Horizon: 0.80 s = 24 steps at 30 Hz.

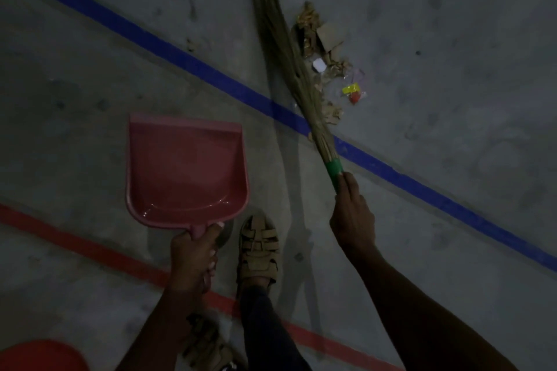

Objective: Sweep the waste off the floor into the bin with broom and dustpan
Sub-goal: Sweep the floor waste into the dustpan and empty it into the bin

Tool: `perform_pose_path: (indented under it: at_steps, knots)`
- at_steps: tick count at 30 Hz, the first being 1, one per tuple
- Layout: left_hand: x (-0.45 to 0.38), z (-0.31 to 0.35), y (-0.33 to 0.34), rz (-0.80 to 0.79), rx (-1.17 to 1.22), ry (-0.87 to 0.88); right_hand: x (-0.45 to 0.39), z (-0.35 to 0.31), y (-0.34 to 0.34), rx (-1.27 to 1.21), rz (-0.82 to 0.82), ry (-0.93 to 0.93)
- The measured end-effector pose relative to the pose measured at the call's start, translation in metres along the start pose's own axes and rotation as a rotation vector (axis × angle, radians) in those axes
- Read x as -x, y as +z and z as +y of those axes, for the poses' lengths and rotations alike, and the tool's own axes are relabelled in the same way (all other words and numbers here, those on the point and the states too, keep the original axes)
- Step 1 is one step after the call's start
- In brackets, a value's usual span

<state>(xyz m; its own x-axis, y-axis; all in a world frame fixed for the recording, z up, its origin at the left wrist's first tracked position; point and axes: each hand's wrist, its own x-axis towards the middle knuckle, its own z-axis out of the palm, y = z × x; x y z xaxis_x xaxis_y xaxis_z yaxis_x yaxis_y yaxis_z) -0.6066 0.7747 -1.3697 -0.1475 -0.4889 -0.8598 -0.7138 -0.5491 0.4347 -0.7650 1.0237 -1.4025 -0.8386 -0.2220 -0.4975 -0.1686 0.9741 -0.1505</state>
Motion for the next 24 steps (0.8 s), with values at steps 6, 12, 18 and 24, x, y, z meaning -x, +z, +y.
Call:
perform_pose_path:
  at_steps: [6, 12, 18, 24]
  knots:
    - [0.014, 0.053, 0.015, -0.024, 0.142, 0.056, -0.011, -0.044, -0.017, -0.24, 0.02, -0.073]
    - [0.015, 0.084, 0.006, -0.01, 0.199, 0.087, -0.055, -0.111, -0.017, -0.411, 0.027, -0.223]
    - [-0.011, 0.101, -0.014, -0.02, 0.212, 0.11, -0.106, -0.187, 0.01, -0.445, -0.035, -0.406]
    - [-0.034, 0.12, -0.031, -0.021, 0.166, 0.13, -0.126, -0.216, 0.042, -0.439, -0.114, -0.394]
